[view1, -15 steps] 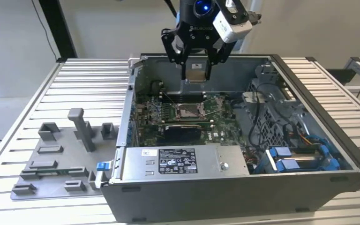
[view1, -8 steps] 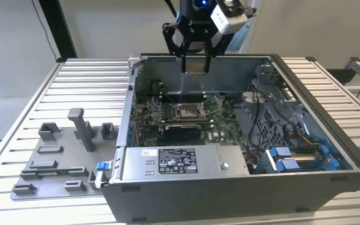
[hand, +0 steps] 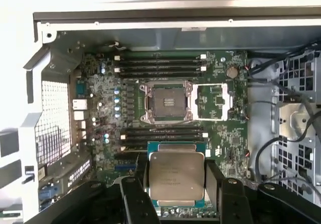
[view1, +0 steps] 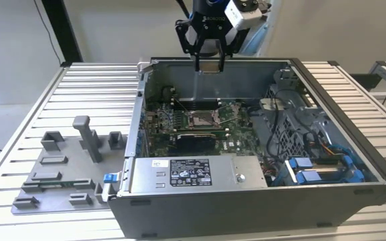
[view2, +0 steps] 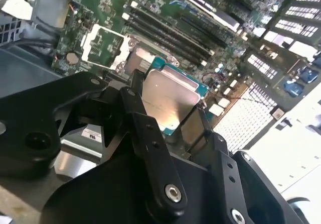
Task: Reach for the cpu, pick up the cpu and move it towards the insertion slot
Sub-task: 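Pick up the cpu and move it towards the insertion slot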
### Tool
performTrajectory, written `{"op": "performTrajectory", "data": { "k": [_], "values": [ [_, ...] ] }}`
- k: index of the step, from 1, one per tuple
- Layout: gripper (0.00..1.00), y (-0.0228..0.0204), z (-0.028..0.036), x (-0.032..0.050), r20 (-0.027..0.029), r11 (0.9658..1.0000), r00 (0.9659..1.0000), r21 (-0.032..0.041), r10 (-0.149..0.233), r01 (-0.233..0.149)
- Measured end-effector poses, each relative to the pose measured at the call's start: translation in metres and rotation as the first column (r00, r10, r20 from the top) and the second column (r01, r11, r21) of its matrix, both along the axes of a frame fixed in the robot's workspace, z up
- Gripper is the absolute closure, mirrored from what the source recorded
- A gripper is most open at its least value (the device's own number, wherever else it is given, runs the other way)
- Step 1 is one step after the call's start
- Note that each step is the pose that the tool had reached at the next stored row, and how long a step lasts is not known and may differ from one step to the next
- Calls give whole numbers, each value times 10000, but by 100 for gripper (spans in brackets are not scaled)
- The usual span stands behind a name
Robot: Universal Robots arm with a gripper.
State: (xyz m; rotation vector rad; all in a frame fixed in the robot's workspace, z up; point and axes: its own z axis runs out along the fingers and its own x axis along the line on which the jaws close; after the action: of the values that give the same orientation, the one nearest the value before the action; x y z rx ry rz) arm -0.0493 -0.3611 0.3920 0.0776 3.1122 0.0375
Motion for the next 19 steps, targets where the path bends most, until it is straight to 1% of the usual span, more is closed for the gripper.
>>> {"op": "performTrajectory", "data": {
  "k": [4,8,11,15,18,19],
  "values": [
    [100,134,-1,35,35,10000,10000,-6,0,0],
    [100,258,-2,82,73,10000,10000,-12,0,0],
    [100,332,-3,112,81,10000,10000,-22,0,0],
    [100,385,-7,114,81,10000,10000,-36,0,1],
    [100,402,-8,114,85,10000,10000,-37,0,0],
    [100,403,-9,114,96,10000,10000,-38,0,1]
  ]
}}
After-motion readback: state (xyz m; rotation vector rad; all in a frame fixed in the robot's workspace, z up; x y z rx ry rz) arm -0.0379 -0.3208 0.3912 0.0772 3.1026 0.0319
